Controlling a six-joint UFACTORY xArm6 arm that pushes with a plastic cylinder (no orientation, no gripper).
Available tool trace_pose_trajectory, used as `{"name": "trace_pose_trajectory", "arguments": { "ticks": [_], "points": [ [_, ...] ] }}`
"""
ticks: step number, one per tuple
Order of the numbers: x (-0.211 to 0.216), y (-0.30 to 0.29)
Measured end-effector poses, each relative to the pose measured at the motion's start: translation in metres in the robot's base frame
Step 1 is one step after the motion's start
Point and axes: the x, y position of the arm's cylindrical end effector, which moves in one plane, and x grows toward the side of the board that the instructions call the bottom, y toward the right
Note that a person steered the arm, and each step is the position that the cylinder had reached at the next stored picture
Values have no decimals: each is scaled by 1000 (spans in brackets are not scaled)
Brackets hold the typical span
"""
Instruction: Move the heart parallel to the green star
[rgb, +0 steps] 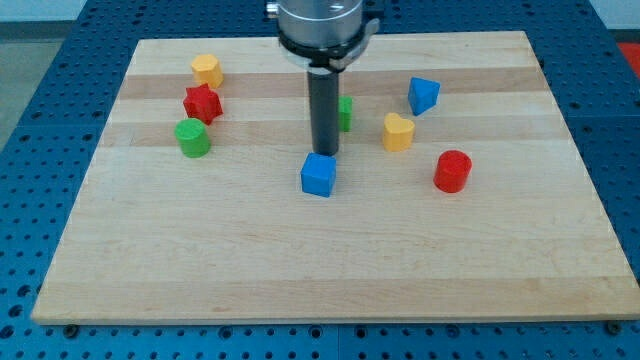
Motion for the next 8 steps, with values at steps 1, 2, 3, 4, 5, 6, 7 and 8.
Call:
{"name": "trace_pose_trajectory", "arguments": {
  "ticks": [1, 2, 3, 4, 5, 6, 7, 8],
  "points": [
    [0, 9],
    [0, 9],
    [0, 10],
    [0, 26],
    [0, 48],
    [0, 69],
    [0, 79],
    [-10, 79]
  ]
}}
